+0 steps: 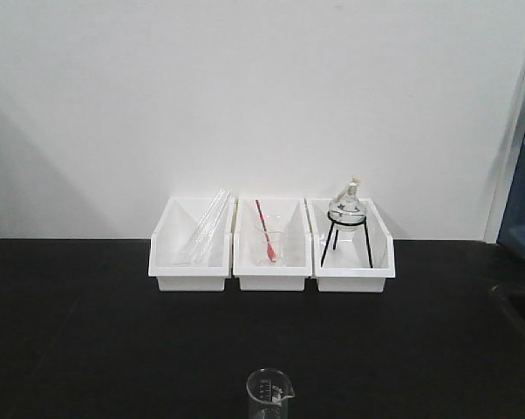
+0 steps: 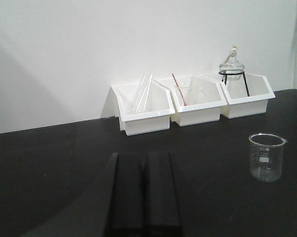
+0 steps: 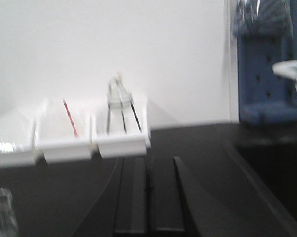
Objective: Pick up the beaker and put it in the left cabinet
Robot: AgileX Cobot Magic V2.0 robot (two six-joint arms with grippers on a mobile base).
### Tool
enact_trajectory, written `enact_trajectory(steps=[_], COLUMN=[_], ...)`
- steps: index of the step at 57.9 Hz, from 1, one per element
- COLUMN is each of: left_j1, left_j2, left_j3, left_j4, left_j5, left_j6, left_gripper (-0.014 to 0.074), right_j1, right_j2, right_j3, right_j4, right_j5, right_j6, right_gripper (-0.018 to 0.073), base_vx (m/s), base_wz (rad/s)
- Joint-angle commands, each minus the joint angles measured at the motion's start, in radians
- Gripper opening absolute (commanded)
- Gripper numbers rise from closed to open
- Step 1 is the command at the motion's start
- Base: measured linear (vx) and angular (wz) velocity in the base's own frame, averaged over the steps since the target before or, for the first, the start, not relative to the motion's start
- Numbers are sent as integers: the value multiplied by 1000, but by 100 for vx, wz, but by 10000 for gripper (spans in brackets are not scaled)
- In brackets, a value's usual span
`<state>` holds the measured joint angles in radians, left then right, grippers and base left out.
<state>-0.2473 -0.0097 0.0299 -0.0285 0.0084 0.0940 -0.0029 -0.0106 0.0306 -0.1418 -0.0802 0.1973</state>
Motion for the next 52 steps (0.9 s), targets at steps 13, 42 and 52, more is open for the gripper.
enact_trajectory(steps=[13,42,52], left_j1=[-6,-6,-6], left_j2=[-19,-19,-19], left_j3=[17,17,17], left_j4=[-8,-8,-8], left_j5=[-85,-85,-85], left_j6=[-2,-2,-2], left_gripper=[1,1,1], right_j1=[-5,-5,-5], right_j2=[129,783,795], right_j3=[-337,-731,-730], right_j4=[5,18,17], right_j5=[-102,-116,-114], right_j6=[-37,-20,-19], right_gripper=[-9,-6,46], base_vx=[0,0,0], base_wz=[0,0,0])
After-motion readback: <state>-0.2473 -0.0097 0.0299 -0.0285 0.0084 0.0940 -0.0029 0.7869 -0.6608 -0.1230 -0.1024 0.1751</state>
